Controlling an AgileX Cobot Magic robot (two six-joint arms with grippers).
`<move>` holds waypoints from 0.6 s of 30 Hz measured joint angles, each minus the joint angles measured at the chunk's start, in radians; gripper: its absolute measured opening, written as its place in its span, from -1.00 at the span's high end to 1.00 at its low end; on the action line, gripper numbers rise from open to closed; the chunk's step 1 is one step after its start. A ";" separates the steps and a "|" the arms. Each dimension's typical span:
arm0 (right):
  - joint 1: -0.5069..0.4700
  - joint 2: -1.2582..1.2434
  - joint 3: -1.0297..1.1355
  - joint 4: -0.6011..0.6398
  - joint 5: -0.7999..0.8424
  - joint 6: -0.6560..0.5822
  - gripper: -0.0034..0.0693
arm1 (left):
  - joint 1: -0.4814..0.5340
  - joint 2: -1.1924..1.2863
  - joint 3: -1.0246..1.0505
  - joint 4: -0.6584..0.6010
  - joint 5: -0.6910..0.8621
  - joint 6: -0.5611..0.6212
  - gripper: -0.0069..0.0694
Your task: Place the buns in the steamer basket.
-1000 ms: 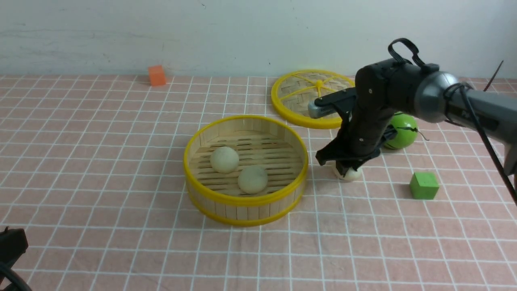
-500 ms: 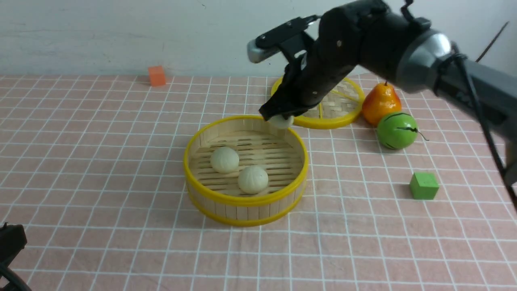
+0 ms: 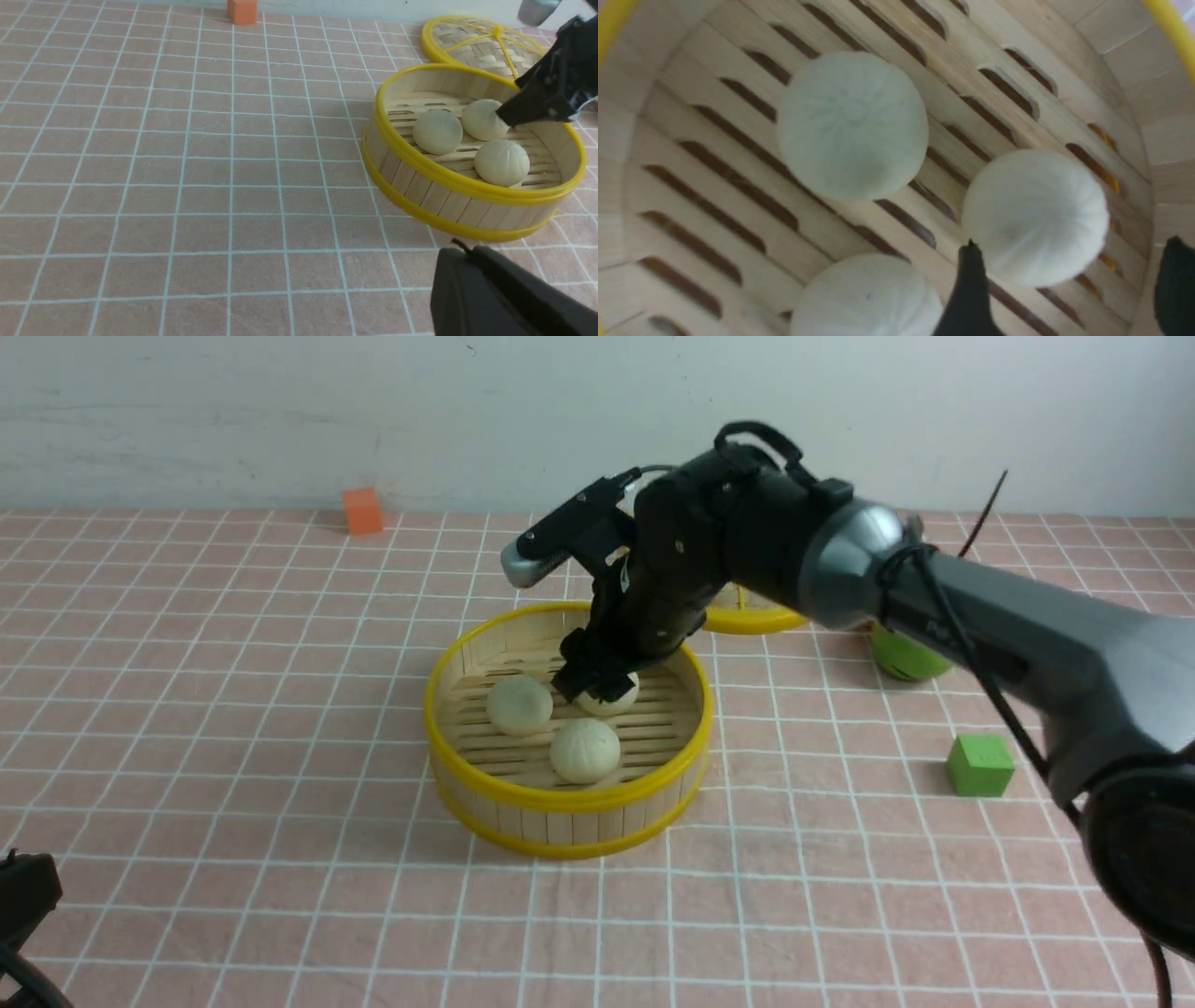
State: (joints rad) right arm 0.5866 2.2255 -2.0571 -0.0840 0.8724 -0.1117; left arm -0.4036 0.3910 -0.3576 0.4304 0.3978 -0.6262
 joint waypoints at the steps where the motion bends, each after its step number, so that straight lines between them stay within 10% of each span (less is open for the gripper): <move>1: 0.001 -0.044 -0.014 0.001 0.052 0.000 -0.62 | 0.000 0.000 0.000 0.000 0.000 0.000 0.83; 6: 0.002 -0.228 -0.035 -0.011 0.204 0.002 -0.59 | 0.000 0.000 0.000 0.000 0.001 0.000 0.82; 18: 0.002 -0.715 0.300 -0.090 0.326 0.181 0.93 | 0.000 0.000 0.000 0.000 0.002 0.000 0.81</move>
State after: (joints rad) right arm 0.5889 1.5103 -1.7571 -0.1741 1.1988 0.0695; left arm -0.4036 0.3910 -0.3576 0.4304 0.4003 -0.6262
